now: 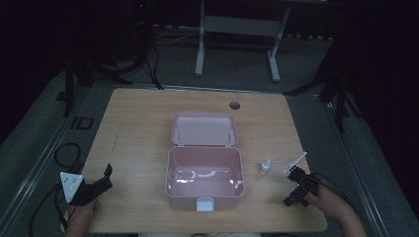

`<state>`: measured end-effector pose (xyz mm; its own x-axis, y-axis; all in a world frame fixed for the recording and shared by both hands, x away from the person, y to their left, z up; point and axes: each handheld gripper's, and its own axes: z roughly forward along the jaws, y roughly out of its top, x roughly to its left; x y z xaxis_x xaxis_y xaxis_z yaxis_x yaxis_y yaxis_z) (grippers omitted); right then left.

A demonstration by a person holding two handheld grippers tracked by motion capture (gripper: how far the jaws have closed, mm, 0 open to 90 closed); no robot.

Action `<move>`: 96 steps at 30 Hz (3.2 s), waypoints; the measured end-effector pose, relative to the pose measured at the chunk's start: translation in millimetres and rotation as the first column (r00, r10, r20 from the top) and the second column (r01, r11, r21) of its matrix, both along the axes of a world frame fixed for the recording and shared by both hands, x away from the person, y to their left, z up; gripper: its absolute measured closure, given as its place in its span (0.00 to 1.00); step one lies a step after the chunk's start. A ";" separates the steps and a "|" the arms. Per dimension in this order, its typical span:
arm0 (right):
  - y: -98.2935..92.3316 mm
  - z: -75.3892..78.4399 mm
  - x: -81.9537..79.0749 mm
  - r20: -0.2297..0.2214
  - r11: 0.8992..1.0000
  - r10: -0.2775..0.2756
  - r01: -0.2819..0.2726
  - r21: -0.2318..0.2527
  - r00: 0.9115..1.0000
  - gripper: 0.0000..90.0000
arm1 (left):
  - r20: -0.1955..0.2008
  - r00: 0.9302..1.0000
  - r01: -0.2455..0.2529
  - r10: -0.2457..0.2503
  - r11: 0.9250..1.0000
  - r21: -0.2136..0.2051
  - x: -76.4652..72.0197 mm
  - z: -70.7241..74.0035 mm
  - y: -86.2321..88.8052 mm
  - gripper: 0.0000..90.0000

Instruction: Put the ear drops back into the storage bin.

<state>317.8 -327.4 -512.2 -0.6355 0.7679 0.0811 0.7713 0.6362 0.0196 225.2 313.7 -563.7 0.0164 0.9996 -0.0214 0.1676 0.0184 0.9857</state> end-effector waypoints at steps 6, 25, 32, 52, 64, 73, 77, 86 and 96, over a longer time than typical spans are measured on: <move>2.3 0.7 2.8 -0.037 1.000 0.016 -0.017 -0.024 0.999 0.15 | 0.001 1.000 0.000 0.000 1.000 0.000 0.0 0.0 0.0 0.03; 8.6 9.2 24.0 -0.027 1.000 0.013 -0.014 -0.008 1.000 0.13 | 0.000 1.000 0.001 -0.001 1.000 0.000 0.1 0.0 -0.1 0.03; 14.9 16.2 39.1 -0.019 1.000 0.005 -0.005 0.013 1.000 0.13 | -0.001 1.000 0.001 -0.001 1.000 -0.001 0.2 0.0 -0.1 0.03; 47.5 22.8 79.0 -0.058 0.999 0.032 -0.032 0.000 0.998 0.16 | -0.001 1.000 0.006 -0.006 1.000 0.001 0.3 0.1 -0.2 0.03; 69.7 19.7 92.5 -0.074 0.999 0.051 -0.051 -0.003 0.996 0.18 | -0.002 1.000 0.010 -0.010 1.000 0.003 0.3 0.1 -0.2 0.03; 77.8 13.5 99.2 -0.081 0.998 0.048 -0.050 -0.026 0.996 0.24 | -0.001 1.000 0.011 -0.011 1.000 0.002 0.3 0.1 -0.2 0.03; 82.5 11.3 98.8 -0.067 0.995 0.085 -0.088 -0.042 0.994 0.32 | -0.001 1.000 0.012 -0.012 1.000 0.004 0.3 0.1 -0.3 0.03; 86.7 8.0 102.7 -0.055 0.995 0.079 -0.082 -0.053 0.995 0.48 | -0.002 1.000 0.013 -0.013 1.000 0.004 0.3 0.1 -0.3 0.03; 94.8 2.9 103.6 -0.070 0.994 0.095 -0.098 -0.045 0.993 0.61 | -0.002 1.000 0.013 -0.013 1.000 0.004 0.4 0.1 -0.3 0.03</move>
<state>421.4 -232.6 -509.4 -0.7010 0.7074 0.0907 0.7048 0.7065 -0.0632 225.6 313.4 -563.6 0.0291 0.9994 -0.0177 0.1695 0.0125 0.9855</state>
